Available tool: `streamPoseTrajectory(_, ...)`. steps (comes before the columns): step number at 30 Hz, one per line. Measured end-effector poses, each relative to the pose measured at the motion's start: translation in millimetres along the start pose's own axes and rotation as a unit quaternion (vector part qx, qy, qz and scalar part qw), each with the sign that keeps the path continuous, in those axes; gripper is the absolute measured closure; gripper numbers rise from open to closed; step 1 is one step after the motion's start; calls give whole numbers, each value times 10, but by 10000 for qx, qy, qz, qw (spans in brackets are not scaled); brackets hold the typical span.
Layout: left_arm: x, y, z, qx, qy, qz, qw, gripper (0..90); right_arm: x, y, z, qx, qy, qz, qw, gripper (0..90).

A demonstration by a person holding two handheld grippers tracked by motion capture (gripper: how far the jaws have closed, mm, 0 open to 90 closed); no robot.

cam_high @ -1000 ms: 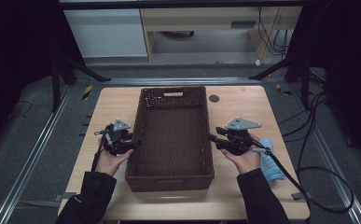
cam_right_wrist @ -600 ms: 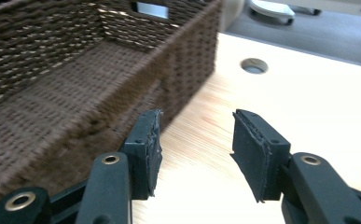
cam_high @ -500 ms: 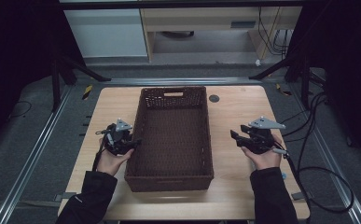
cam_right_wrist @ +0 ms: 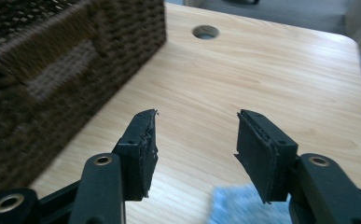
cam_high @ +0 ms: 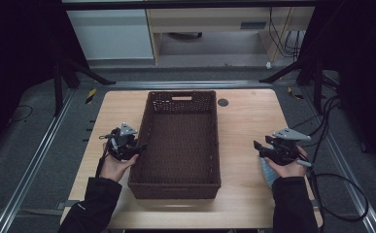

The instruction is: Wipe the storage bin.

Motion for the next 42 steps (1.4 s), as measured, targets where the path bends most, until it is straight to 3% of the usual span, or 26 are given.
streamPoseTrajectory(11,-27,4,1,-37,-3,-40,10000,663,304,-269,-202,-40,4,-417,9991,444)
streamPoseTrajectory(20,-42,6,2,-48,-26,-57,10000,668,405,-424,-467,-267,114,-541,9981,439)
streamPoseTrajectory(25,-51,6,5,-69,-20,-56,10000,672,381,-484,-580,-330,152,-514,9980,439)
streamPoseTrajectory(34,-109,15,20,-107,-76,-78,9999,693,263,-479,-714,-425,358,-241,9982,470)
streamPoseTrajectory(42,-116,18,25,-116,-79,-62,9999,707,196,-491,-729,-475,286,-199,9983,441)
Point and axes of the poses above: each handheld gripper's, and its own axes: y roughly forward along the jaws, z roughly out of its top, x roughly to its right, the point moved 9 cm from there along y, roughly forward along the jaws, and after that the axes turned 14 degrees about x, right-handed, at the moved point
